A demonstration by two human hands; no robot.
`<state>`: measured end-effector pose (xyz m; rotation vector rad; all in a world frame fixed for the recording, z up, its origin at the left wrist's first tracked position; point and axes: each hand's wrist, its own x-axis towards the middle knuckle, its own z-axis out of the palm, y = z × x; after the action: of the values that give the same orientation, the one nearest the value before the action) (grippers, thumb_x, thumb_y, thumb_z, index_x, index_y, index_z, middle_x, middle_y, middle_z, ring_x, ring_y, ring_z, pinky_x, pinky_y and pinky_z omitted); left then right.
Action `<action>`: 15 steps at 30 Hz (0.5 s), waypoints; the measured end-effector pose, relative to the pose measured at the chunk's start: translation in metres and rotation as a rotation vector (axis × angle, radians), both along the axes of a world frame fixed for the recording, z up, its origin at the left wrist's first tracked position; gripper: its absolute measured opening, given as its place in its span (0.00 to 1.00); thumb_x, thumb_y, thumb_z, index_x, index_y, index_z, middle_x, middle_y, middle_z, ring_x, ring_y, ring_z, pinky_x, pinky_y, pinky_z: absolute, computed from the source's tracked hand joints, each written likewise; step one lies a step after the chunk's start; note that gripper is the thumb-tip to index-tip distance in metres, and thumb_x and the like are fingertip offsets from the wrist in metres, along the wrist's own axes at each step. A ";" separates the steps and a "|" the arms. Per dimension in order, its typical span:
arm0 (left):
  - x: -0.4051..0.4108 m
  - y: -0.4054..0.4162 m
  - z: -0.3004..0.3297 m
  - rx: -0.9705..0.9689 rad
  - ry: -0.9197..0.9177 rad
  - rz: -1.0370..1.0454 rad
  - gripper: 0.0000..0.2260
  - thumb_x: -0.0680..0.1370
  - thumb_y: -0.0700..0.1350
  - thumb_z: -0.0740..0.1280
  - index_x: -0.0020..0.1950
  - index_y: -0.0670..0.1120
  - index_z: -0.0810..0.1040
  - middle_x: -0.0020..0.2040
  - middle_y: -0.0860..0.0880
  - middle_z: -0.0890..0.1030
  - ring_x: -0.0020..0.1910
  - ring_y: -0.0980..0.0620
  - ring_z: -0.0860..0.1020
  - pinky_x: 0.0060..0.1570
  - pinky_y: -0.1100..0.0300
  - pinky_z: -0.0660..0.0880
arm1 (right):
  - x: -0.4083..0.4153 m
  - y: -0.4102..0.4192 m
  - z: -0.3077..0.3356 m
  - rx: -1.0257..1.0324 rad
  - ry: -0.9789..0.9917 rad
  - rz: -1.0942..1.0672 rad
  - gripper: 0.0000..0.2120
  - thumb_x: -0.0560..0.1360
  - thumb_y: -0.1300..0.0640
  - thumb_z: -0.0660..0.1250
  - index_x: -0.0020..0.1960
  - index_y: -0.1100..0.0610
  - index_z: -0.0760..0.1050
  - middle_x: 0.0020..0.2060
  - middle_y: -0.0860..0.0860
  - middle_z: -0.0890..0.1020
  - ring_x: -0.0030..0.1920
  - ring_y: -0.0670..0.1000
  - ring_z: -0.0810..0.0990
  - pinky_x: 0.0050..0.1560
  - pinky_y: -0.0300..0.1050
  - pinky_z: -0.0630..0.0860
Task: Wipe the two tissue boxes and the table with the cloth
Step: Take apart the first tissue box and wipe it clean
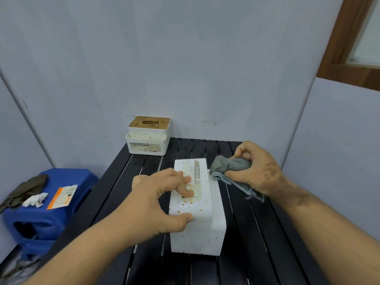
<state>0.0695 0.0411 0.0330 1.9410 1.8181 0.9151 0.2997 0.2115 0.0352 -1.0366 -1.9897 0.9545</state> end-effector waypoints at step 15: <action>-0.004 0.001 -0.003 0.010 -0.068 -0.042 0.21 0.60 0.62 0.74 0.52 0.62 0.80 0.64 0.74 0.71 0.70 0.66 0.65 0.69 0.57 0.63 | -0.039 -0.030 -0.005 -0.006 0.091 -0.018 0.20 0.66 0.61 0.81 0.48 0.56 0.72 0.37 0.52 0.83 0.33 0.46 0.82 0.31 0.40 0.80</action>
<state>0.0656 0.0417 0.0297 1.9220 1.7320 0.9666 0.2608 0.1815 0.0302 -0.9953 -1.9008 0.9814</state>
